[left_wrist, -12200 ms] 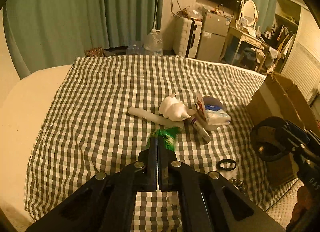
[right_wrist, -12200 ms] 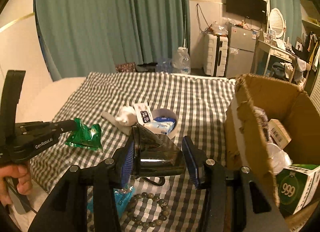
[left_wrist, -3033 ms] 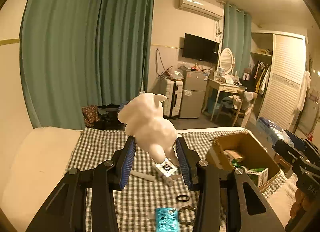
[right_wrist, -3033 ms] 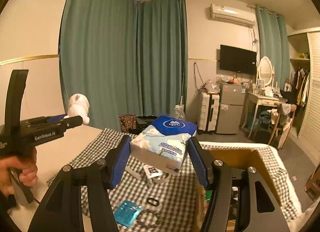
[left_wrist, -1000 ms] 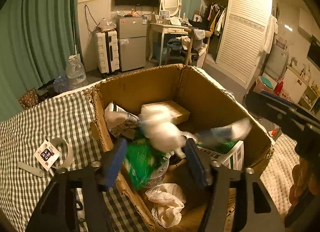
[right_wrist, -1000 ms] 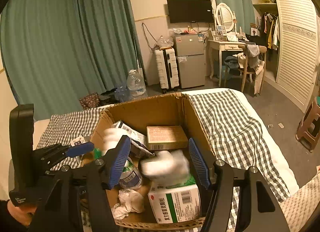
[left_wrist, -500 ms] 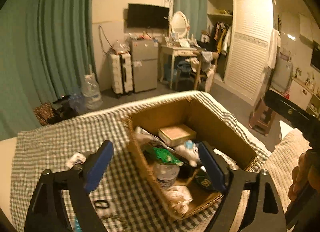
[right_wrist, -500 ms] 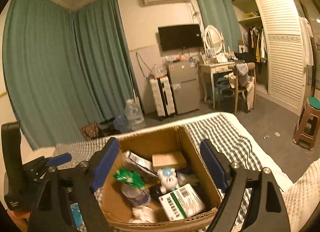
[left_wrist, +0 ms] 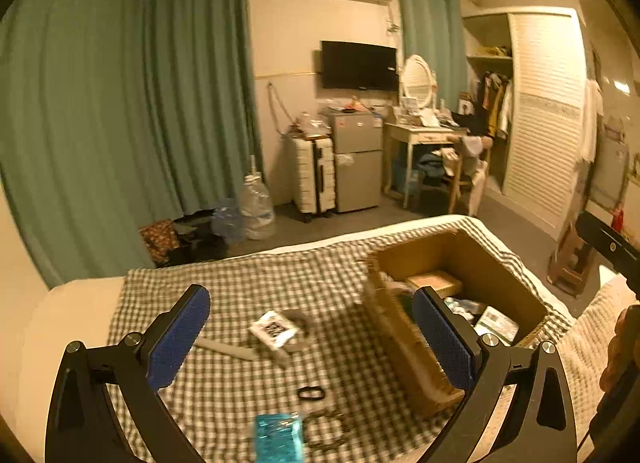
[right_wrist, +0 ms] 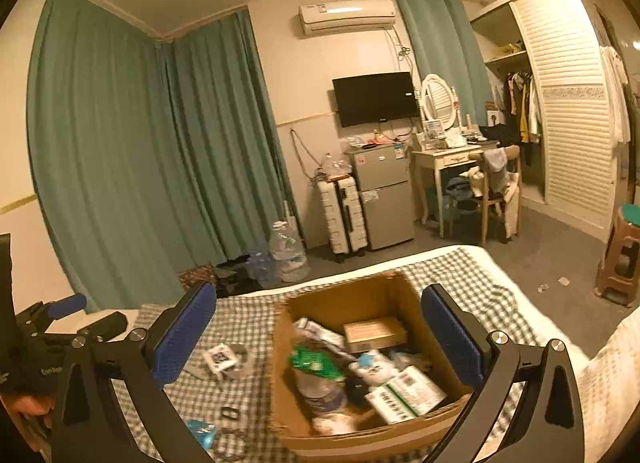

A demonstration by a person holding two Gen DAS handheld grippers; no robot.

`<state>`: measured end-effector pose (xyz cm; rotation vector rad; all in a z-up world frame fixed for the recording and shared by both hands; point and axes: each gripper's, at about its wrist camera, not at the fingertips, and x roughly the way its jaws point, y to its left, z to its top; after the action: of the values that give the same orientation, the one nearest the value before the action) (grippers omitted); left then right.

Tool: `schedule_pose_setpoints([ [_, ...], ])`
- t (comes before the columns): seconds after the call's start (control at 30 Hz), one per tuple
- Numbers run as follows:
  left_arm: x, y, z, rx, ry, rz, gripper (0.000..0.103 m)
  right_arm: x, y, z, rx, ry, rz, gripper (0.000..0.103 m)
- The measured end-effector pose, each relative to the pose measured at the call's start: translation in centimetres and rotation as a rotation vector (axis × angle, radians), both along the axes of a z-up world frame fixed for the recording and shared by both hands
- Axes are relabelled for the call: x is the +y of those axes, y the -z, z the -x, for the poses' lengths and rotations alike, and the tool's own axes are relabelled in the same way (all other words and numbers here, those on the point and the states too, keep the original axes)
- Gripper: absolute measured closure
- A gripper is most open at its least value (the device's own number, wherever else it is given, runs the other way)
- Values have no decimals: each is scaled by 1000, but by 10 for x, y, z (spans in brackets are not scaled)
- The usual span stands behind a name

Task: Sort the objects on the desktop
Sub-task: 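Move both open tools back toward the remaining items on the bed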

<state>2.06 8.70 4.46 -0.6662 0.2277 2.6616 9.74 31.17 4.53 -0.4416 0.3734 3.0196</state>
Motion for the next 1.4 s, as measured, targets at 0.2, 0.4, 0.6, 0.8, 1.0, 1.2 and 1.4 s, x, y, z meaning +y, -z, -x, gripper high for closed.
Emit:
schedule_pose_setpoints([
  [0.2,-66,-6,23,-48,-90,-47,0,-34,3,3,-3,-44,12,0],
  [0.4,-121,1,43,-64,-147,-80,0,-62,6,5,10,-68,24,0],
  [0.6,-155,18,64,-59,-166,-47,0,-97,11,16,23,-113,20,0],
  [0.8,-163,38,84,-35,-156,39,0,-144,24,33,8,-190,-42,0],
  [1.0,-167,59,107,-84,-145,-6,0,-181,45,51,-27,-276,-95,0],
  [1.2,-148,84,119,-77,-118,54,0,-196,69,74,-76,-311,-143,0],
  [1.4,-127,119,135,-135,-100,139,0,-194,87,96,-120,-300,-144,0],
])
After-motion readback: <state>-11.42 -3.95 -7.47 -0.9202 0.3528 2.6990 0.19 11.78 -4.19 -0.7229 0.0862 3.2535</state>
